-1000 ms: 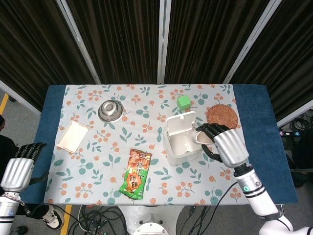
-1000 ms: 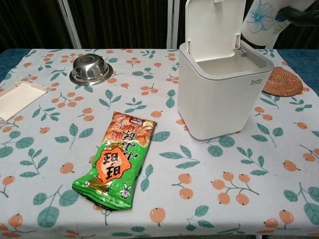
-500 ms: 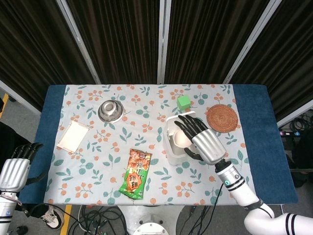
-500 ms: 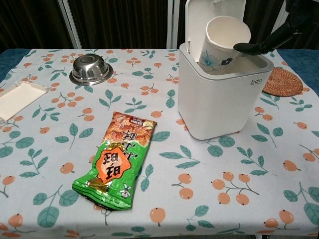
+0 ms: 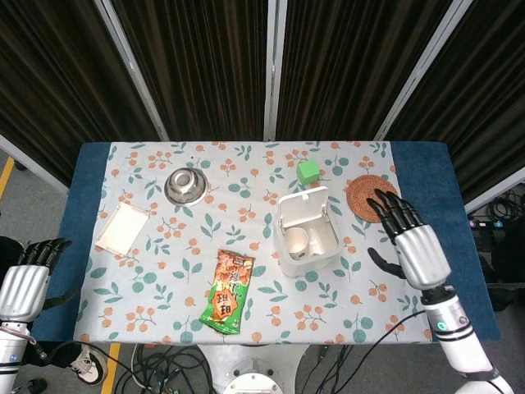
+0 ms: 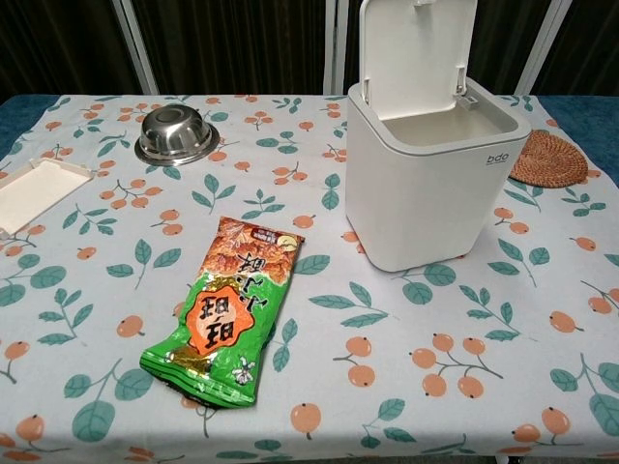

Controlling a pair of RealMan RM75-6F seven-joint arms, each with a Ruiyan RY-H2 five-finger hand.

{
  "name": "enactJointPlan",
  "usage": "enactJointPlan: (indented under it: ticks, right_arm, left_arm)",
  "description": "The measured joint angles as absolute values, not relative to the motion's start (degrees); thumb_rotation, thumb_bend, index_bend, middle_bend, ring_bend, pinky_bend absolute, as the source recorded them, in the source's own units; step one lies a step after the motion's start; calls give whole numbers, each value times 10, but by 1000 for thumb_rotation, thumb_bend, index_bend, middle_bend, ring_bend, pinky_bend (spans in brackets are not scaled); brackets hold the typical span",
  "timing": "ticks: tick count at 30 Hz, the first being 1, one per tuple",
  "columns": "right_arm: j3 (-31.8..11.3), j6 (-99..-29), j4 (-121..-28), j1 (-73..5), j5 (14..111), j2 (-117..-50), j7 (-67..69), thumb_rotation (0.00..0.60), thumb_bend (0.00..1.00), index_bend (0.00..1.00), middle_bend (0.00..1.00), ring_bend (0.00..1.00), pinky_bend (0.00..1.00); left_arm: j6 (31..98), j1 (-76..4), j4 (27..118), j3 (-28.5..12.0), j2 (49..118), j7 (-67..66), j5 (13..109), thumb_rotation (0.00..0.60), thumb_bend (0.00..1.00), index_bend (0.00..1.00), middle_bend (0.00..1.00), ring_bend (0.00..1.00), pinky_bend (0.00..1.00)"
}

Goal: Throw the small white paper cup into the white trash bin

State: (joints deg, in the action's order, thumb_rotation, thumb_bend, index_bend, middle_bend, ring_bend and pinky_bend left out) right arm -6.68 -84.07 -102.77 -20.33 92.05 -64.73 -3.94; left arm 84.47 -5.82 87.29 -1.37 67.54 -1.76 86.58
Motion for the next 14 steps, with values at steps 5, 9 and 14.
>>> enactJointPlan:
  ticks: [5, 9, 14]
  right_arm:
    - [-36, -898, -957, -142, 927, -642, -19, 600, 182, 0, 0, 0, 96]
    - [-20, -903, -888, -104, 894, -654, -22, 600, 182, 0, 0, 0, 35]
    - [-3, -874, -816, -76, 841, -674, 8, 600, 203, 0, 0, 0, 0]
  left_arm:
    - [849, -57, 880, -15, 674, -22, 865, 600, 155, 176, 160, 124, 156]
    - [847, -57, 877, -15, 675, -22, 864, 600, 154, 177, 160, 124, 156]
    - [858, -54, 879, -16, 673, -22, 870, 600, 155, 176, 160, 124, 155]
